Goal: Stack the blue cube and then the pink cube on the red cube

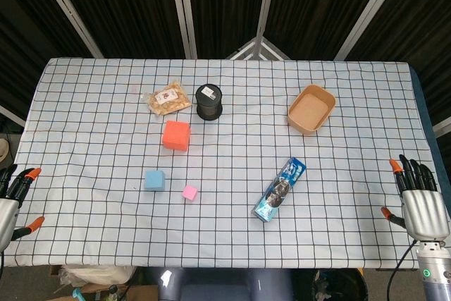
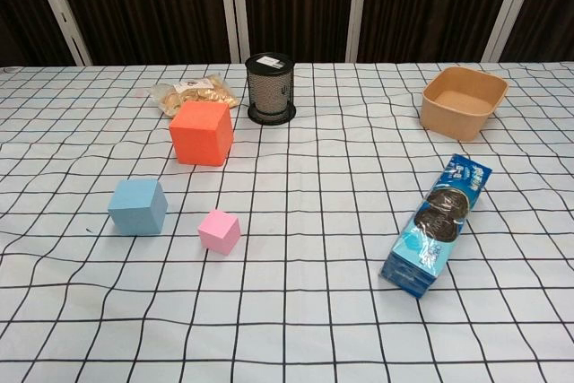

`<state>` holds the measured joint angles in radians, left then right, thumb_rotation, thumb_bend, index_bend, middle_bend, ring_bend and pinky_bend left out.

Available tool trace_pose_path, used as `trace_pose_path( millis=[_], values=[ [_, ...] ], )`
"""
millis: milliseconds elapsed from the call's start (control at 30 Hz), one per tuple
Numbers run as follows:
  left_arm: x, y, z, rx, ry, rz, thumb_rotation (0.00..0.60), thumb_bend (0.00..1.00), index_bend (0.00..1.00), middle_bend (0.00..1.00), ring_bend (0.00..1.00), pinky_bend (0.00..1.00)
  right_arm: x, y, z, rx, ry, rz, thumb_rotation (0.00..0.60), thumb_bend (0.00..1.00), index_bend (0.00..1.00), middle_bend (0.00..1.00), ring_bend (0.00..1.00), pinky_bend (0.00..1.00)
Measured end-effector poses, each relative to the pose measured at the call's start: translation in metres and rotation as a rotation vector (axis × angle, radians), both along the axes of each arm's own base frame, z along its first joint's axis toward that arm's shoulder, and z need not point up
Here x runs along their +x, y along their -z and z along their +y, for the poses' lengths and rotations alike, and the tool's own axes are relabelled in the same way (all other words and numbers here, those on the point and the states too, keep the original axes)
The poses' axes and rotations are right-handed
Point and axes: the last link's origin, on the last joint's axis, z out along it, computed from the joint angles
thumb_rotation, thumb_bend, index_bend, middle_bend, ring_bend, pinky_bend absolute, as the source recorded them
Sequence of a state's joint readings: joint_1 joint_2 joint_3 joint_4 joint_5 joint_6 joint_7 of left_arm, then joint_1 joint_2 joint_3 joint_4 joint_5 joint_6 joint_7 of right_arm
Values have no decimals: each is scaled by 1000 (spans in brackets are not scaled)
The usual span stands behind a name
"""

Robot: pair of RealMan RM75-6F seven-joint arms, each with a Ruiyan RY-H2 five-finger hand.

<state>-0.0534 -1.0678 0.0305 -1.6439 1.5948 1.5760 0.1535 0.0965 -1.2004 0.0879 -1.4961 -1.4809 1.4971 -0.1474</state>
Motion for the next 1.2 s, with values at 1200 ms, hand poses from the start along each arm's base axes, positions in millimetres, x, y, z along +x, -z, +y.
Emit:
trace_pose_path(
  millis=[1200],
  values=[
    [12, 10, 21, -90, -41, -25, 600, 103, 0, 223, 26, 61, 5, 8, 6, 54, -7, -11, 600, 109, 0, 0, 0, 88]
  ],
)
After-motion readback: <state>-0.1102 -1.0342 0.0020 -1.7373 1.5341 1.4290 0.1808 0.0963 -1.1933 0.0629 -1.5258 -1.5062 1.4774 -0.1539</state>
